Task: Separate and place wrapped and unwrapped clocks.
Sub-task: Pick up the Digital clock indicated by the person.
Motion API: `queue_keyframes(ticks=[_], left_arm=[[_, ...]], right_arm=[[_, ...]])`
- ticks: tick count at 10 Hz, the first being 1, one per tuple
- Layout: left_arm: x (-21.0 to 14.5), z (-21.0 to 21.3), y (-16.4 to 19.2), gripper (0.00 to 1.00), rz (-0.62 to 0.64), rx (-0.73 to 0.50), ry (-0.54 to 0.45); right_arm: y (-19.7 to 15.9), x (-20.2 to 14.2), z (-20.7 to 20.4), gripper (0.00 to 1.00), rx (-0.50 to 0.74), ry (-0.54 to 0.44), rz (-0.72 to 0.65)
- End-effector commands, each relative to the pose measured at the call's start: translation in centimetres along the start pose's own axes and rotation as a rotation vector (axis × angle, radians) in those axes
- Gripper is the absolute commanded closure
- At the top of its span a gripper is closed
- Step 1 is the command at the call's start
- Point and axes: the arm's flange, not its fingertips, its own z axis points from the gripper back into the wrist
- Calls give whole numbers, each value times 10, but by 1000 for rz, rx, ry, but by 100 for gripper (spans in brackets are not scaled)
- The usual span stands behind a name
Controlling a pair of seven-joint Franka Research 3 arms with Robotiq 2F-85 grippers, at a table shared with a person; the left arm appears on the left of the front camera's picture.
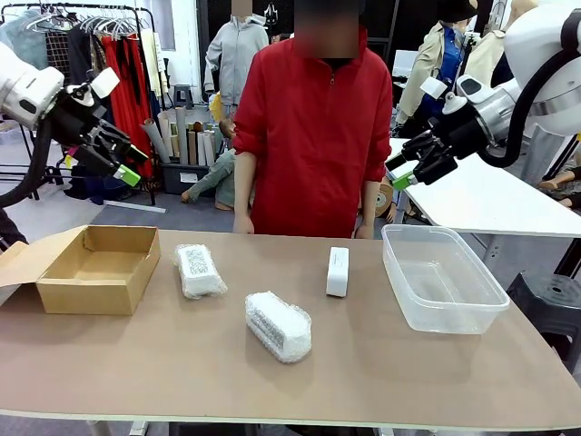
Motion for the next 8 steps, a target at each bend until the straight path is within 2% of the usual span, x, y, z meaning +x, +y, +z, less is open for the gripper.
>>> queue_keyframes(ticks=[1, 4, 6, 8], left_arm=[[5, 3, 2, 0, -9, -42, -3], [3, 0, 4, 0, -11, -73, 4], [0, -3, 3, 0, -24, -111, -4], [2, -5, -1, 0, -4, -65, -8]], right_arm=[[-5, -9, 3, 0, 10, 25, 31], [-15, -13, 6, 0, 19, 40, 25], [-18, -16, 4, 0, -6, 0, 8], [-10, -15, 1, 0, 4, 36, -8]])
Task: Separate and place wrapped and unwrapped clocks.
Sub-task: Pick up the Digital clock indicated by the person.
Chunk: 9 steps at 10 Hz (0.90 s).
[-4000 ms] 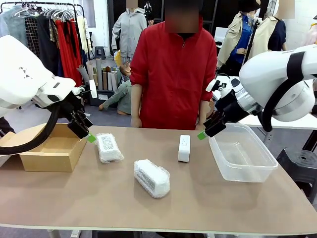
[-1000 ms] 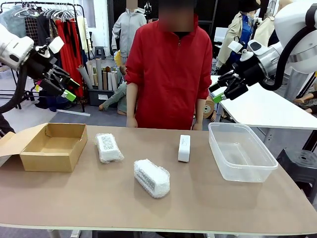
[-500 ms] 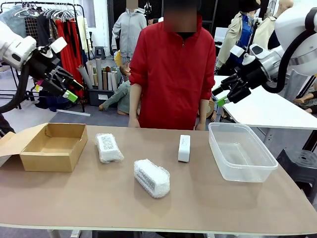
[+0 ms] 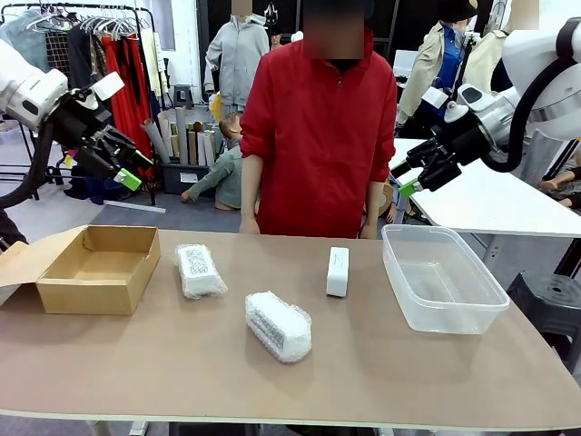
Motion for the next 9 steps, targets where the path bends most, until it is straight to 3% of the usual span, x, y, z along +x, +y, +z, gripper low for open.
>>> queue_keyframes(ticks=[1, 9], left_arm=[[2, 2, 0, 0, -1, 15, 0], [2, 2, 0, 0, -1, 15, 0]], right_arm=[[1, 2, 1, 0, 0, 3, 5], [1, 2, 1, 0, 0, 3, 5]])
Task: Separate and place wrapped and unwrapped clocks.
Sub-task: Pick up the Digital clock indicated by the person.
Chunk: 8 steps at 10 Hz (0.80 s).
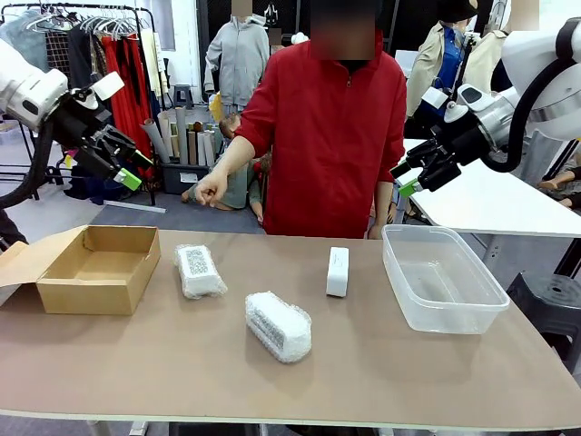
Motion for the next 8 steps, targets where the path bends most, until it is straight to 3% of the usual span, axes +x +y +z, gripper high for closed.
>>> queue_keyframes(ticks=[1, 8], left_arm=[[2, 2, 0, 0, 0, 12, -1], [2, 2, 0, 0, 0, 12, -1]], right_arm=[[1, 2, 1, 0, 0, 2, 5], [1, 2, 1, 0, 0, 2, 5]])
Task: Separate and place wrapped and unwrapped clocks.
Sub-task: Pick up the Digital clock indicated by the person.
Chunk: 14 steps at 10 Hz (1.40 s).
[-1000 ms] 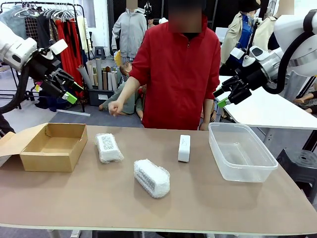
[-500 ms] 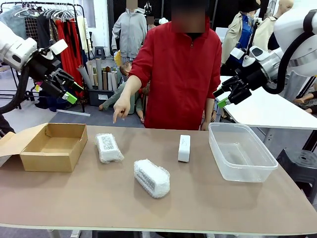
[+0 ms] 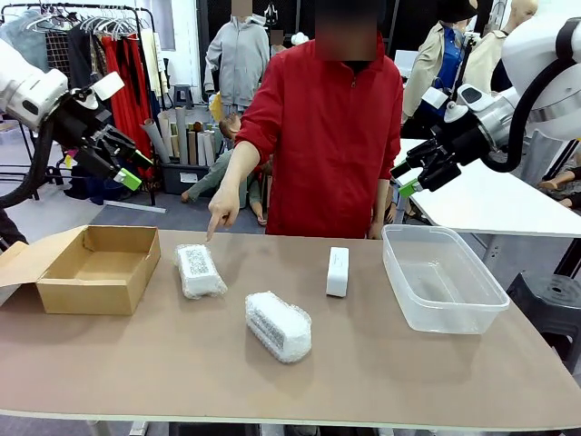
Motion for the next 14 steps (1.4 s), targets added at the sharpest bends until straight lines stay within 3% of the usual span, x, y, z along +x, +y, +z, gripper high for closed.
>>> queue_keyframes(ticks=[1, 13, 14], left_arm=[[2, 2, 0, 0, 0, 12, -1], [0, 0, 0, 0, 0, 0, 0], [4, -7, 0, 0, 81, -19, 49]], right_arm=[[1, 2, 1, 0, 0, 2, 5], [1, 2, 1, 0, 0, 2, 5], [1, 2, 1, 0, 0, 2, 5]])
